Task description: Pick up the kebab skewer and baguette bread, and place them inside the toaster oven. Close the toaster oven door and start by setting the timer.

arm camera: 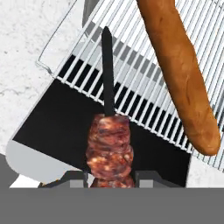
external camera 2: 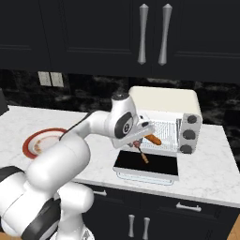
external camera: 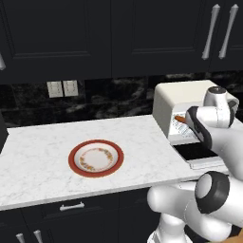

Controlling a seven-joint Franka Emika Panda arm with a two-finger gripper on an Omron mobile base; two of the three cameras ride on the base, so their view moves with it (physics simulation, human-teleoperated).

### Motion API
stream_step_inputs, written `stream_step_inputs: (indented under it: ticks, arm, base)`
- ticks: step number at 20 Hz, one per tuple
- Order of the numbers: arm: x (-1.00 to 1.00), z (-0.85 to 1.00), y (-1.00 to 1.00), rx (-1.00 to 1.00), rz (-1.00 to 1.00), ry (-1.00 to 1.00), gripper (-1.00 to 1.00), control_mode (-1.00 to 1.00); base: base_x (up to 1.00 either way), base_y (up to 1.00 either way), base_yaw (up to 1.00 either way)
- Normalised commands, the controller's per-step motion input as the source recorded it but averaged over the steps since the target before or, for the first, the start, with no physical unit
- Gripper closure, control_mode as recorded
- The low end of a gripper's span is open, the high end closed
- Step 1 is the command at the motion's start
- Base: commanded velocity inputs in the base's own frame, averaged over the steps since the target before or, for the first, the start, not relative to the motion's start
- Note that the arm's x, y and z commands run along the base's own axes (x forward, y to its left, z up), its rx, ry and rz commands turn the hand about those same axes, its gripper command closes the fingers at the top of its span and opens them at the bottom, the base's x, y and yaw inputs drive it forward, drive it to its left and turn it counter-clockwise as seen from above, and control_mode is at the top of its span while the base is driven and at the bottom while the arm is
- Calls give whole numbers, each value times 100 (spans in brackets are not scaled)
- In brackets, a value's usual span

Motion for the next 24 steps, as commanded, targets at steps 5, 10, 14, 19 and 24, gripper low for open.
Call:
stream_step_inputs:
  ticks: [5, 10, 14, 19, 24]
  arm:
    - [28, 11, -39, 0, -14, -18, 100, -100]
    - [23, 16, -44, 0, 0, -7, 100, -100]
    - [22, 20, -41, -2, 0, 0, 100, -100]
    - [9, 0, -21, -13, 7, -3, 100, -100]
    - [6, 0, -3, -10, 13, -15, 100, -100]
  base:
    - [0, 0, 0]
    - [0, 0, 0]
    - [0, 0, 0]
    - [0, 0, 0]
    - [0, 0, 0]
